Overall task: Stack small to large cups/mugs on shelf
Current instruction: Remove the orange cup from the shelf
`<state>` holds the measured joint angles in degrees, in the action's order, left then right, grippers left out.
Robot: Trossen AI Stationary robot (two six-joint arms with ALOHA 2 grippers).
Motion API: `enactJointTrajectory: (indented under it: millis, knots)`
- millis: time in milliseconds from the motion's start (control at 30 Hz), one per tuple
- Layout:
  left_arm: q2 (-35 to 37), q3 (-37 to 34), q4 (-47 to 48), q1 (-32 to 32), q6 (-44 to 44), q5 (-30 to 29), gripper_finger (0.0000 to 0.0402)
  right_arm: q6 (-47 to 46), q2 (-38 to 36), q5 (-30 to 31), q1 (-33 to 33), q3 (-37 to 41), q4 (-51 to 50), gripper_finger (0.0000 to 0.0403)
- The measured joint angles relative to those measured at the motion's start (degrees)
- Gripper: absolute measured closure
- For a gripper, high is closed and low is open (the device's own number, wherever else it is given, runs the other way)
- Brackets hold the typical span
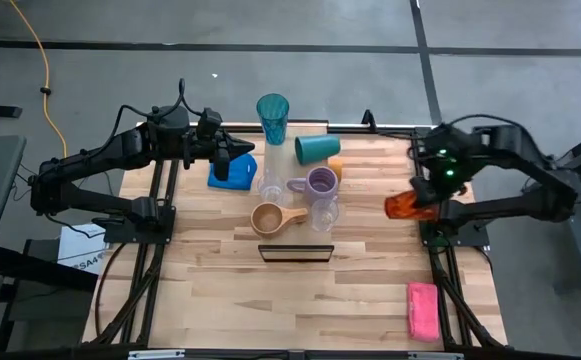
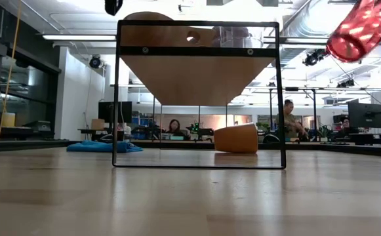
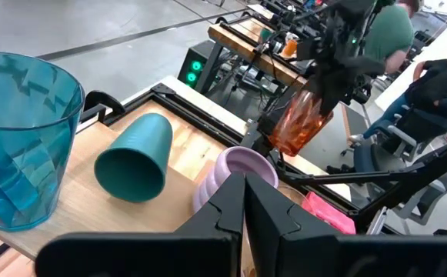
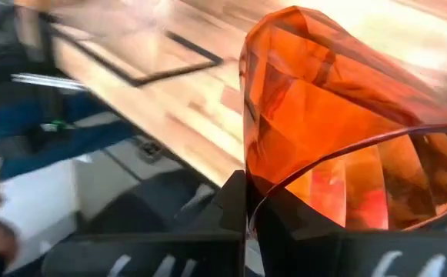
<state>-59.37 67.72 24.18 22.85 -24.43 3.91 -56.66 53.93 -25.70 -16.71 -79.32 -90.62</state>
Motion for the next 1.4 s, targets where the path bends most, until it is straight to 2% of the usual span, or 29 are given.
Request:
enactJointTrajectory:
  millis: [133,267,433,600,800,867,1400]
  knots:
    - [0.0,0.0,0.0,0.0,0.0,-0.01,0.0401,-0.81,4.26,2.91,1.87,2.3,1.85,0.0403]
    - [0.0,0.0,0.0,0.0,0.0,-0.01,0.0401,3.56,10.91,5.71,3.72,5.81,1.01,0.0403]
    - [0.0,0.0,-0.02,0.0,0.13,-0.01,0.0401,10.9,16.52,5.78,6.55,11.65,0.9,0.0403]
    - [0.0,0.0,-0.04,0.02,0.23,-0.01,0.0401,19.29,16.04,7.13,10.76,18.0,0.71,0.0403]
    - [0.0,0.0,-0.04,0.02,0.24,-0.03,0.0401,29.49,15.79,15.61,16.09,21.4,0.71,0.0403]
    - [0.0,0.0,-0.04,0.0,0.2,-0.03,0.0401,30.99,16.24,16.29,16.88,22.35,0.6,0.0403]
    - [0.0,0.0,-0.09,0.02,0.13,-0.07,0.0401,32.16,17.51,18.82,17.12,26.55,1.83,0.0403]
